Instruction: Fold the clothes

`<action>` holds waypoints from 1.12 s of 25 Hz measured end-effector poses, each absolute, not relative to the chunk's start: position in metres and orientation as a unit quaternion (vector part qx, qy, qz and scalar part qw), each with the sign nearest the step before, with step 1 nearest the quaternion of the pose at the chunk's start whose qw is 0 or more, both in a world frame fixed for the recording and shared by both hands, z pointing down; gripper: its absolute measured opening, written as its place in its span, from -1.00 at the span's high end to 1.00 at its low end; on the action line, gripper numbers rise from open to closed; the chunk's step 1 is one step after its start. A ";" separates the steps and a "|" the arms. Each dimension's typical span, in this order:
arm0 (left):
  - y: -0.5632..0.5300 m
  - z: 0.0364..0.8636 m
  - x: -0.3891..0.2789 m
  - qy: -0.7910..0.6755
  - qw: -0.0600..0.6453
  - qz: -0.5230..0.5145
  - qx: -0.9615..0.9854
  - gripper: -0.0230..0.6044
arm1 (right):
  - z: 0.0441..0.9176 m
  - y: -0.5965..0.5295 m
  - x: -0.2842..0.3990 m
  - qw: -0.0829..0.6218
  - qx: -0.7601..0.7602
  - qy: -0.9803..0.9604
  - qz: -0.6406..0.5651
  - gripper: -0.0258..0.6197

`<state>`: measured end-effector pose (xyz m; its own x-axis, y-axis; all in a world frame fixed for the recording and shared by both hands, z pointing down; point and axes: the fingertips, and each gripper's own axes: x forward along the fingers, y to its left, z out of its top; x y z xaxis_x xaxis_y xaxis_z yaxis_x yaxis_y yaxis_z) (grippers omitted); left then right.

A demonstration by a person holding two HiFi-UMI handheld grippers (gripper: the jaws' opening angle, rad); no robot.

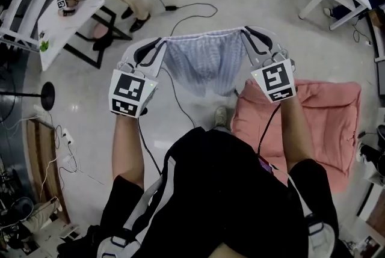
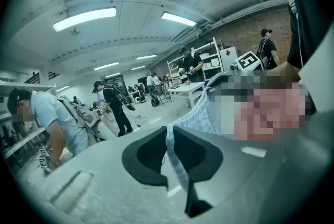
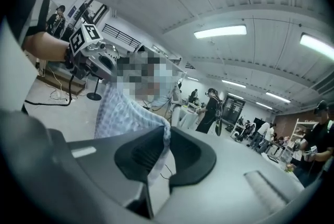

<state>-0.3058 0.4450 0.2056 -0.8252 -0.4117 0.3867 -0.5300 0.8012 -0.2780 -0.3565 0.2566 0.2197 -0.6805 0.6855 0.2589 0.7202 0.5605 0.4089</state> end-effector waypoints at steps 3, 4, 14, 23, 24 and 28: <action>0.395 0.214 -0.342 -0.929 0.157 0.178 0.283 0.81 | 0.222 0.205 -0.391 0.045 -0.373 -0.893 -0.249 0.80; 0.378 0.217 -0.352 -0.927 0.158 0.176 0.293 0.80 | 0.223 0.188 -0.400 0.048 -0.364 -0.896 -0.249 0.80; 0.225 0.240 -0.424 -0.893 0.166 0.183 0.376 0.80 | 0.239 0.032 -0.453 0.078 -0.275 -0.923 -0.259 0.80; 0.142 0.209 -0.434 -0.869 0.123 0.203 0.434 0.81 | 0.210 -0.051 -0.445 0.050 -0.196 -0.945 -0.256 0.80; 0.138 0.202 -0.433 -0.866 0.116 0.205 0.441 0.80 | 0.202 -0.055 -0.442 0.043 -0.187 -0.947 -0.256 0.80; 0.125 0.176 -0.419 -0.855 0.089 0.213 0.465 0.80 | 0.174 -0.068 -0.420 0.025 -0.157 -0.953 -0.257 0.80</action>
